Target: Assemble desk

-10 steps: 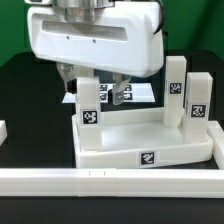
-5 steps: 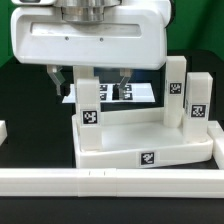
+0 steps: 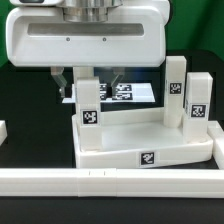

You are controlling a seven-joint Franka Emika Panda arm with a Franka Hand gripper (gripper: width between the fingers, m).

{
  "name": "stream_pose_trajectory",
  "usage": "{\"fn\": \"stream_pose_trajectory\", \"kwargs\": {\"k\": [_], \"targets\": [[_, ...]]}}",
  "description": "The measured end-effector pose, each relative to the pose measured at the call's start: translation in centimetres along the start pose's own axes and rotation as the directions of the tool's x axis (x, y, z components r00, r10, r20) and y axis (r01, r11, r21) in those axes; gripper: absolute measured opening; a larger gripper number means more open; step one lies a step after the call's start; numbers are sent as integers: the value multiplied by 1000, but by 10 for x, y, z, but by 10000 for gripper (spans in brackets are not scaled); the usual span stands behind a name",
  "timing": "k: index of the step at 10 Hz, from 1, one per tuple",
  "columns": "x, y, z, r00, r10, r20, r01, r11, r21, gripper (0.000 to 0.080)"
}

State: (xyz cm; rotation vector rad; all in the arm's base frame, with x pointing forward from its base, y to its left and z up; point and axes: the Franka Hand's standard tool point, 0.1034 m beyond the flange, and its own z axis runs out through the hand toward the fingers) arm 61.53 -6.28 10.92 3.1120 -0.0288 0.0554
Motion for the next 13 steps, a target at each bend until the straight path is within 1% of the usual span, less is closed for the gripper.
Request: {"fn": "stream_pose_trajectory", "kwargs": {"k": [1, 4, 7, 9, 10, 11, 13], "targets": [[0, 0, 0, 1000, 0, 0, 0, 1000, 0, 286], [0, 0, 0, 999, 46, 0, -46, 999, 0, 289], [0, 0, 0, 969, 246, 2, -246, 969, 1, 289], [0, 1, 0, 898, 440, 5, -440, 898, 9, 290], [-1, 2, 0, 871, 490, 7, -490, 871, 10, 290], [-1, 2, 1, 792, 610, 10, -611, 792, 12, 290], [-1, 1, 2, 659, 752, 16, -752, 658, 20, 290]]}}
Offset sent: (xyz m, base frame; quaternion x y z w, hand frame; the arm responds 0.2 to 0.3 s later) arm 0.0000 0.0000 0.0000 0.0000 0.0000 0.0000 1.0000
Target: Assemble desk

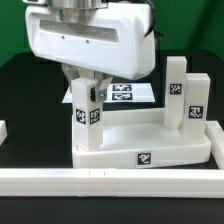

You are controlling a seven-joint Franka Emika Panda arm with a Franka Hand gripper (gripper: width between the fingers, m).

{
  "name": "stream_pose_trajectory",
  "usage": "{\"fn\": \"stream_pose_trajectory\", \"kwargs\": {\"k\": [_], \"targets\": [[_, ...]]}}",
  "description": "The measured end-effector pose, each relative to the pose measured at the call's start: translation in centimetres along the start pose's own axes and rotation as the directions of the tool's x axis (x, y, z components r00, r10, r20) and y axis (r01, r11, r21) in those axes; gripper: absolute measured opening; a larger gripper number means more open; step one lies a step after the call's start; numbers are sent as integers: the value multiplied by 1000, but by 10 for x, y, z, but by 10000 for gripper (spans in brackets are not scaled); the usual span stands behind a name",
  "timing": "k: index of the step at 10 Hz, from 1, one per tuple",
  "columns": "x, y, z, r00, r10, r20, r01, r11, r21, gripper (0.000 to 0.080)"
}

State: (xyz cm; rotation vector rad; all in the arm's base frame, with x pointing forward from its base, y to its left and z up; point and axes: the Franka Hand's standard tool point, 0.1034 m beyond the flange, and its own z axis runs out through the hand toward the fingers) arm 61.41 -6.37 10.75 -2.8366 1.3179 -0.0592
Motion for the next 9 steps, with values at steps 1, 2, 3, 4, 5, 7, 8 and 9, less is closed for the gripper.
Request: {"fn": "stream_pose_trajectory", "kwargs": {"k": [1, 2, 3, 4, 5, 7, 8, 9], "targets": [[0, 0, 0, 992, 126, 2, -126, 992, 10, 290], [0, -1, 0, 977, 215, 5, -215, 977, 12, 290], [0, -1, 1, 956, 292, 10, -293, 956, 14, 290], [0, -1, 1, 919, 394, 11, -394, 919, 14, 290], [0, -2, 1, 888, 459, 11, -459, 888, 13, 290], [-1, -2, 1, 819, 573, 17, -573, 819, 14, 290], [-1, -3, 1, 778, 627, 25, -628, 778, 15, 290], [-1, -3, 1, 749, 662, 26, -662, 749, 14, 290]]}}
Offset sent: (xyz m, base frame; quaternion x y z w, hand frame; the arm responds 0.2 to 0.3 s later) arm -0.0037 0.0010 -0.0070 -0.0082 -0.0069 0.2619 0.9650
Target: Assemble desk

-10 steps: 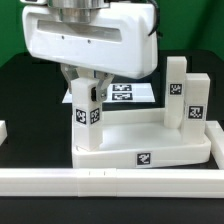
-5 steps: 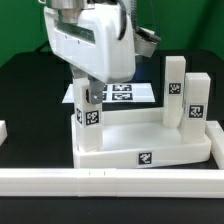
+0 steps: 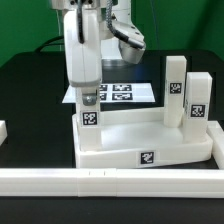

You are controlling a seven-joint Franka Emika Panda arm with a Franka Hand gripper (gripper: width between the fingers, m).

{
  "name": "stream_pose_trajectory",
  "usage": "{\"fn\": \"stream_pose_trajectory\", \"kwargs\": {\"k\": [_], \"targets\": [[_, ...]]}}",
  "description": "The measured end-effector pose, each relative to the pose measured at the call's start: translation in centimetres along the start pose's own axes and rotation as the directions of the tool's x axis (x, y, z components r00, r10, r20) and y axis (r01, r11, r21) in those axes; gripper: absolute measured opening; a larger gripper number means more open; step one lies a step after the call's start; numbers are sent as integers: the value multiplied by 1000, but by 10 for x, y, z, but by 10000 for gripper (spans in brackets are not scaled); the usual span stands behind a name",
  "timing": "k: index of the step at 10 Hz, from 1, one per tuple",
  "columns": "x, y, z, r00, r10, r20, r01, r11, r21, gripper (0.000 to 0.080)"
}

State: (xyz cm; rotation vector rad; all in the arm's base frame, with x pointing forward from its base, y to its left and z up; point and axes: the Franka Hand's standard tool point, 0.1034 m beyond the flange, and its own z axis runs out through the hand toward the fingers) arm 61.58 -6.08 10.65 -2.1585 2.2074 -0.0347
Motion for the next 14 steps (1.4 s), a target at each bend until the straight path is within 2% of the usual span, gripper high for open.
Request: {"fn": "stream_pose_trajectory", "kwargs": {"k": [2, 3, 4, 5, 6, 7, 10, 12, 14], "targets": [[0, 0, 0, 995, 101, 1, -101, 995, 0, 290], [0, 0, 0, 997, 76, 0, -76, 997, 0, 347], [-1, 1, 0, 999, 43, 2, -43, 999, -7, 482], [-1, 2, 0, 1000, 2, 4, -1, 1000, -13, 482], [-1, 2, 0, 998, -66, 7, 66, 998, -18, 611], [-3, 2, 1, 988, -153, 9, 153, 988, -20, 638], [-6, 2, 1, 893, -449, 14, 450, 893, -16, 647], [-6, 2, 1, 818, -575, 16, 575, 818, -13, 649], [-6, 2, 1, 689, -725, 19, 725, 689, -10, 649]]}}
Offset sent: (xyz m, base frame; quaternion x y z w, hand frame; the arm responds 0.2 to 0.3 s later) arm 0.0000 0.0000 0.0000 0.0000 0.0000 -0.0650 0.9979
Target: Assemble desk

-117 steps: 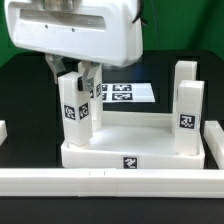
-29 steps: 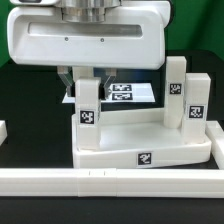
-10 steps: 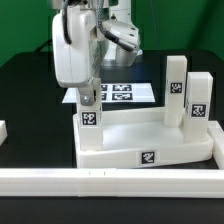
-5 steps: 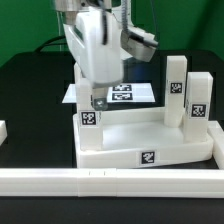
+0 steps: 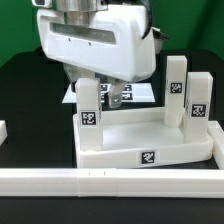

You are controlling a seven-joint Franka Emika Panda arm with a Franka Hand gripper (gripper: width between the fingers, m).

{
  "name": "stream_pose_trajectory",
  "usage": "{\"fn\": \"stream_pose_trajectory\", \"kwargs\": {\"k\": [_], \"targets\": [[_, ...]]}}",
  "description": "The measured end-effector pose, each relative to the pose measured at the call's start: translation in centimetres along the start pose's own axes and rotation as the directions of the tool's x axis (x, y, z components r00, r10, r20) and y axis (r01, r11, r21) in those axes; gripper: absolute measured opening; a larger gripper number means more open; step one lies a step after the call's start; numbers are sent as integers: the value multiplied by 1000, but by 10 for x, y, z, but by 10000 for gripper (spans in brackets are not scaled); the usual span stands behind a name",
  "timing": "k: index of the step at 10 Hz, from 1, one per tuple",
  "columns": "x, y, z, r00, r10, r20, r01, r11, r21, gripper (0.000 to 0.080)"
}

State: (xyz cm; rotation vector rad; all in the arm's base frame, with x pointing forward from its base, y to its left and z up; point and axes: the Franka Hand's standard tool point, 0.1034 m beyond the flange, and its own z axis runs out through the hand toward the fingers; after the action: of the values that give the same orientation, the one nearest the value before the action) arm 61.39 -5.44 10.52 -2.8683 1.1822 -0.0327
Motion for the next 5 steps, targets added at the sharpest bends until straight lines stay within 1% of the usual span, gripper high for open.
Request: {"fn": "stream_pose_trajectory", "kwargs": {"k": [2, 5], "targets": [[0, 0, 0, 986, -169, -1, 169, 986, -4, 649], [2, 2, -1, 926, -378, -1, 378, 926, -10, 649]]}}
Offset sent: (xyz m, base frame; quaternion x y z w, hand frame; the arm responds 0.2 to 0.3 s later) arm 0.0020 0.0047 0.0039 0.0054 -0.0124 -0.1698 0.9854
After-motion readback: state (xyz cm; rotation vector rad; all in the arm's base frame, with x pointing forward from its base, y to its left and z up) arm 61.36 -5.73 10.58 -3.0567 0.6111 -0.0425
